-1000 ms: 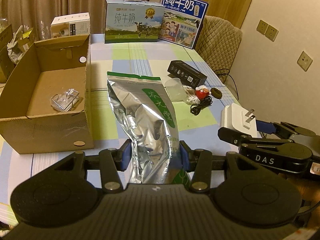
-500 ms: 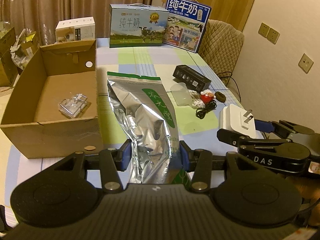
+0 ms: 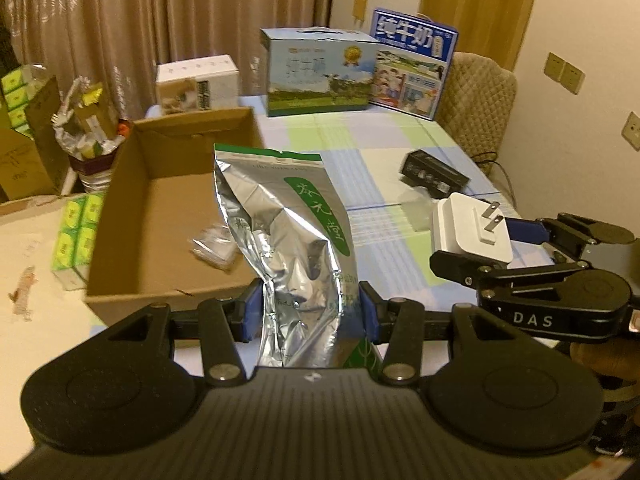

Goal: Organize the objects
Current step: 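Carry the foil bag and plug adapter over the cardboard box with both grippers, then release the foil bag into the box with the left gripper while the right gripper drops the adapter in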

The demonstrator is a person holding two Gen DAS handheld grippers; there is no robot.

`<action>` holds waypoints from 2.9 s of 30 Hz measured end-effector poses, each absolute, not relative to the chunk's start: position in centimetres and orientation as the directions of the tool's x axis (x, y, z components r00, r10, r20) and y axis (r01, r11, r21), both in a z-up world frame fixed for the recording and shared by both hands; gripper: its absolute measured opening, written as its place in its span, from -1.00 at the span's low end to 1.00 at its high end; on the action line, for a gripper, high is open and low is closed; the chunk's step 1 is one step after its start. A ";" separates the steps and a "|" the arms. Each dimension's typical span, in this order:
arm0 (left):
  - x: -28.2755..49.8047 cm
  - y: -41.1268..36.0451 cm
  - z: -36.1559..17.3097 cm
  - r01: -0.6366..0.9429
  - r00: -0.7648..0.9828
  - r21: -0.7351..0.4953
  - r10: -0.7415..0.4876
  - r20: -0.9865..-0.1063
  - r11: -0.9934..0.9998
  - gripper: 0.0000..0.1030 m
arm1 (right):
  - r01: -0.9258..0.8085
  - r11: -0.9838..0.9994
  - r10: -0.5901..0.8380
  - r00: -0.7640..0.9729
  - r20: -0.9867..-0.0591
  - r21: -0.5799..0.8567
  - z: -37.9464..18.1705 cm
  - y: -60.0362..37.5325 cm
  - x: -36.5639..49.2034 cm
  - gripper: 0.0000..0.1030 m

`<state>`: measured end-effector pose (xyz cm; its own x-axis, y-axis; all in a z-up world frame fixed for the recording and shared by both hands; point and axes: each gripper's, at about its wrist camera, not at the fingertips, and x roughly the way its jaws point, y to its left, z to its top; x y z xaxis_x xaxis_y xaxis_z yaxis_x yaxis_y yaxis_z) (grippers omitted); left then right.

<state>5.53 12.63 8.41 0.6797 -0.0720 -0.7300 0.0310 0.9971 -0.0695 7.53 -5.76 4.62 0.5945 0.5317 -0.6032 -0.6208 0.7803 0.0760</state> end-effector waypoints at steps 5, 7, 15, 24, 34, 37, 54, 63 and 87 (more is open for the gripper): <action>6.1 15.4 9.0 0.014 0.672 -0.025 -0.027 -0.740 1.000 -0.16 | -0.656 0.752 0.552 0.571 -0.607 0.067 4.7 -2.7 8.0 0.48; 6.5 16.4 9.1 0.010 0.667 -0.013 -0.016 -0.745 1.000 -0.16 | -0.667 0.742 0.558 0.563 -0.610 0.063 4.7 -1.5 8.2 0.48; 7.7 19.7 9.1 -0.002 0.657 0.009 0.008 -0.754 1.000 -0.16 | -0.697 0.715 0.571 0.541 -0.618 0.051 4.6 1.9 9.5 0.48; 10.0 23.5 9.9 -0.028 0.656 0.029 0.041 -0.754 0.999 -0.16 | -0.723 0.689 0.588 0.520 -0.620 0.047 5.0 5.3 11.6 0.48; 13.9 26.7 9.7 -0.056 0.642 0.052 0.076 -0.763 0.997 -0.16 | -0.736 0.672 0.602 0.477 -0.640 0.084 4.1 8.9 14.0 0.48; 14.8 26.9 9.1 -0.052 0.633 0.059 0.078 -0.770 0.997 -0.16 | -0.736 0.671 0.601 0.470 -0.646 0.088 3.6 9.4 14.6 0.48; 17.3 28.3 6.1 -0.080 0.617 0.044 0.084 -0.782 0.996 -0.08 | -0.733 0.672 0.590 0.446 -0.673 0.104 1.4 10.9 15.8 0.48; 16.4 28.7 6.3 -0.098 0.624 0.038 0.091 -0.776 0.994 -0.08 | -0.724 0.681 0.587 0.447 -0.675 0.112 1.2 10.4 15.9 0.48; 15.3 28.7 6.3 -0.129 0.637 0.018 0.097 -0.765 0.991 0.11 | -0.724 0.663 0.651 0.433 -0.624 0.190 1.4 9.9 15.9 0.64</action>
